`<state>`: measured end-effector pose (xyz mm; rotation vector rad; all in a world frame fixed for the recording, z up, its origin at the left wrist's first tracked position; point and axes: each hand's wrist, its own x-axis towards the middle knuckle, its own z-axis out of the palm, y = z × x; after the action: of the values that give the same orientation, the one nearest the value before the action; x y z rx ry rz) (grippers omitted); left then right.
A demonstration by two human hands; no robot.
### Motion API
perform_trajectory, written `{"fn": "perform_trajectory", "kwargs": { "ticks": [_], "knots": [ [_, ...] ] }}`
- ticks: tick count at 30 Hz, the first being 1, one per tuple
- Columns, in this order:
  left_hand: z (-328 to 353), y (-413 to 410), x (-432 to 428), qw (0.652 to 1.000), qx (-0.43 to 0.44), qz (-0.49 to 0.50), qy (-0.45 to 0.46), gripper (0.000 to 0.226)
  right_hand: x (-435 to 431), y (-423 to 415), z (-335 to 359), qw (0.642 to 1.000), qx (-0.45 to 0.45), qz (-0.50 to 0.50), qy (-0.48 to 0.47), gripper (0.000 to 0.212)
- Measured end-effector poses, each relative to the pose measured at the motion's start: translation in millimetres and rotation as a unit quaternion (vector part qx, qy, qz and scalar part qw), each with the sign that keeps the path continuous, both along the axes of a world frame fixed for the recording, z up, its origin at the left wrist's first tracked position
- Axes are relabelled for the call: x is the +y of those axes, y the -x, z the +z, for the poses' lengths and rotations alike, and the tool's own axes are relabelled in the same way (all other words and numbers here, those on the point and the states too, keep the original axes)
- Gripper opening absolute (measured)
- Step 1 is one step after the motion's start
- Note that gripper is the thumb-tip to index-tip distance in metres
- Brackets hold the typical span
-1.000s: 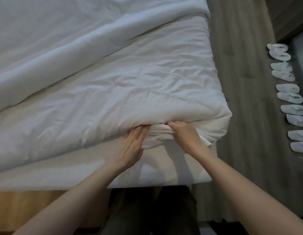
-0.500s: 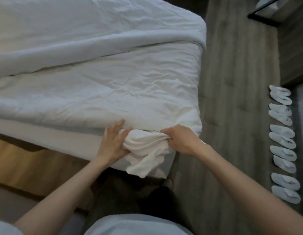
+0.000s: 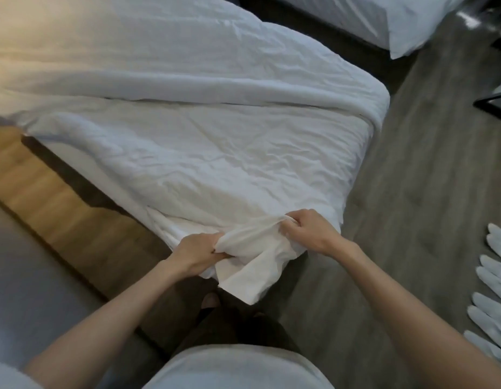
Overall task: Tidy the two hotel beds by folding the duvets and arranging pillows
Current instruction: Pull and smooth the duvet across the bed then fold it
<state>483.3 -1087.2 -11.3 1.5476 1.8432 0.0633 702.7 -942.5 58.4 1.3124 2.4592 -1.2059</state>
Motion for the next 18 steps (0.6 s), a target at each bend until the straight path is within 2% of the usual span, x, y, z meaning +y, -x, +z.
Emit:
{"fn": "perform_trajectory", "kwargs": {
  "ticks": [3,5,11,15,18],
  "knots": [
    [1,-10,-26,0.996,0.008,0.066,0.061,0.059,-5,9,-7,0.998,-0.01,0.049,0.035,0.036],
    [1,-22,-48,0.992,0.018,0.101,0.07,0.053,-8,12,-12,0.994,-0.023,0.087,0.06,0.036],
    [1,-100,-92,0.965,0.117,0.232,0.047,0.065,-19,-7,-29,0.964,-0.084,0.217,0.131,0.039],
    [15,-170,-103,0.954,0.119,0.274,0.034,0.083,-14,-54,-22,0.95,-0.103,0.229,0.184,0.039],
    [16,-222,-130,0.951,0.129,0.279,0.038,0.081,-35,-92,-17,0.94,-0.116,0.242,0.213,0.036]
  ]
}}
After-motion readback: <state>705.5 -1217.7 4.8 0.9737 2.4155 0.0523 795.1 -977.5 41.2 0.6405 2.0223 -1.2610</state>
